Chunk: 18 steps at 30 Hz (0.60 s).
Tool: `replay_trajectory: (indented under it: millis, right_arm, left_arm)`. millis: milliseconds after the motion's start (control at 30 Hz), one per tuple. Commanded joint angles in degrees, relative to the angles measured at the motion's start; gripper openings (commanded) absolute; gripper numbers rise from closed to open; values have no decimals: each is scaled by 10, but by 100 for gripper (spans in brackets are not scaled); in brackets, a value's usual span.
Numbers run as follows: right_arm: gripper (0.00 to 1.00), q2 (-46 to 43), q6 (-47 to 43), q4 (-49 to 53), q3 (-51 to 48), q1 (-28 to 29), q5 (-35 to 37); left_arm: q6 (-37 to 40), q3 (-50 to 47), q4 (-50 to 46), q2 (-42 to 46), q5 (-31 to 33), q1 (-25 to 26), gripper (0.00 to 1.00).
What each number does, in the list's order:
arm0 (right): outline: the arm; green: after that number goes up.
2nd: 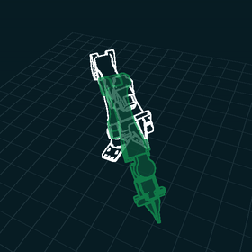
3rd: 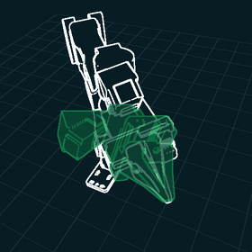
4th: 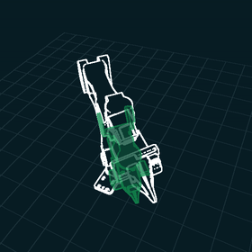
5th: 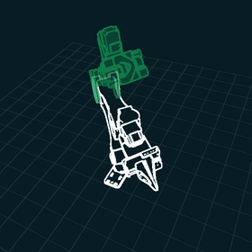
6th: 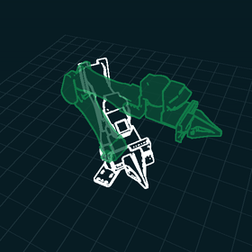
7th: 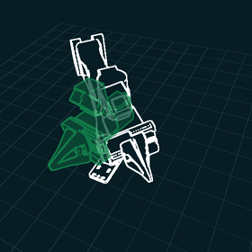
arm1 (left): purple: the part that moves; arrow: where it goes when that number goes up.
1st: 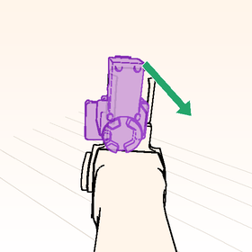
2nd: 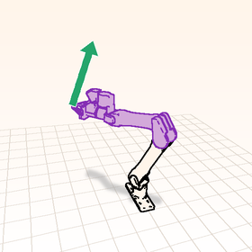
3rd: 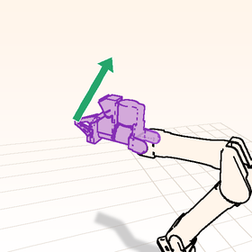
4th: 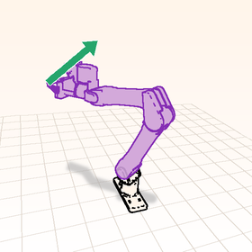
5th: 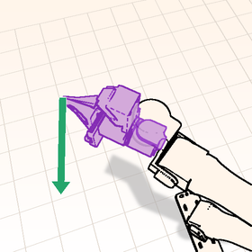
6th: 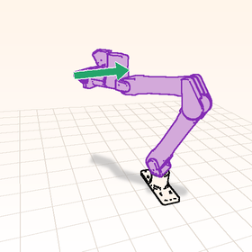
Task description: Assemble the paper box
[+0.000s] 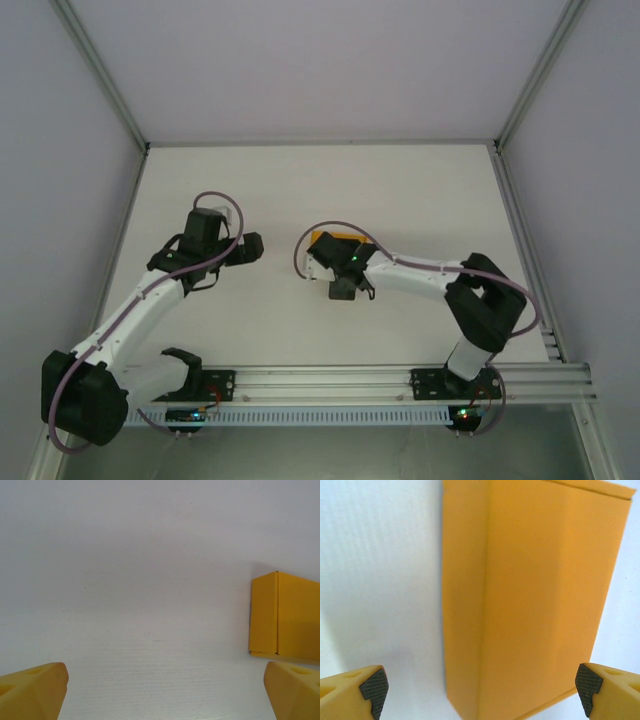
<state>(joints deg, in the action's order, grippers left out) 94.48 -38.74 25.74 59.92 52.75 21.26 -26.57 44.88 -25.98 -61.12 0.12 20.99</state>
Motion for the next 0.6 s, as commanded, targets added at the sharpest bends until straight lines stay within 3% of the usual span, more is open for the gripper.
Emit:
replay_trajectory:
  millis: [0,167,267,400,500,567]
  right_arm:
    - [99,-64,8,24,-17,-11,-37]
    - [99,-162,49,-61,-57,-75,-26]
    - [99,-217,139,-151,-92,-151,2]
    - [99,-270,294,-196,-137,-288,-28]
    - [99,-302,320,-249,-200,-353,-47]
    - [99,-320,354,-293,-237,-383,-37]
  left_arm:
    - [3,8,4,9,36,-6,100]
    - [38,19,42,-10,126,-22,100]
    - [64,-4,106,-23,204,-61,100]
    - [120,-56,217,-34,196,-129,100]
    - [168,-115,337,-43,228,-148,100]
    - [206,-173,452,-49,203,-164,100]
